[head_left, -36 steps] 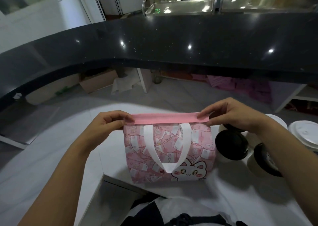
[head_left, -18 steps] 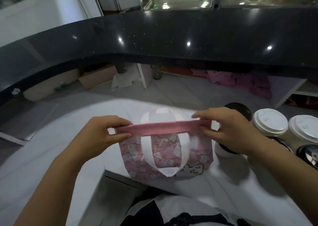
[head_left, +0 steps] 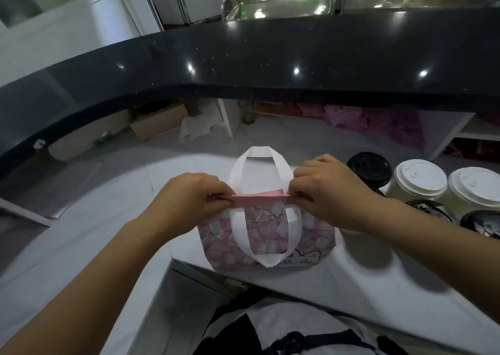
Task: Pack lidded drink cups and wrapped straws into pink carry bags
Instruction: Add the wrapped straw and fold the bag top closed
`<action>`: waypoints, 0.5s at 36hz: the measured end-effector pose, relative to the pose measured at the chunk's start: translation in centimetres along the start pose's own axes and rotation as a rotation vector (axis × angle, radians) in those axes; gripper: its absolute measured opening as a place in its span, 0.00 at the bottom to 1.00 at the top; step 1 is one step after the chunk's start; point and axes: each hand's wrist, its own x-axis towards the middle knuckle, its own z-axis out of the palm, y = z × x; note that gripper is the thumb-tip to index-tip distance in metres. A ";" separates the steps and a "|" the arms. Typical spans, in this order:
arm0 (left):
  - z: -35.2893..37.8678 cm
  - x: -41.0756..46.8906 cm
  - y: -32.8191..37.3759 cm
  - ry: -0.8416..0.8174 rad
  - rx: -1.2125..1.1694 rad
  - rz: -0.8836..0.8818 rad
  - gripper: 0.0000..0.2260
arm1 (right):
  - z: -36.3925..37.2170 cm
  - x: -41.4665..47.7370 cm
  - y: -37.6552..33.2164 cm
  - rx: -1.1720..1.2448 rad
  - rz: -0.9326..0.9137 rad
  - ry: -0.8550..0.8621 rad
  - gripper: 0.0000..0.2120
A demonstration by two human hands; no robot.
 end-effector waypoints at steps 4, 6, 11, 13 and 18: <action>-0.8 -1.0 -0.9 -0.036 -0.007 -0.091 0.10 | -0.7 -0.7 0.9 0.035 0.053 -0.071 0.09; -1.4 -1.8 -1.8 -0.026 0.018 -0.109 0.11 | -1.0 -1.5 2.0 0.035 0.066 -0.100 0.12; -1.6 -3.5 -2.6 0.021 0.058 -0.083 0.10 | -1.0 -3.0 2.7 0.038 0.074 -0.090 0.14; -1.8 -3.7 -2.7 0.038 0.059 -0.078 0.10 | -0.9 -3.0 2.8 0.060 0.082 -0.097 0.17; -2.2 -3.9 -3.8 0.151 0.080 -0.097 0.08 | -0.7 -3.5 2.5 0.122 0.087 -0.089 0.23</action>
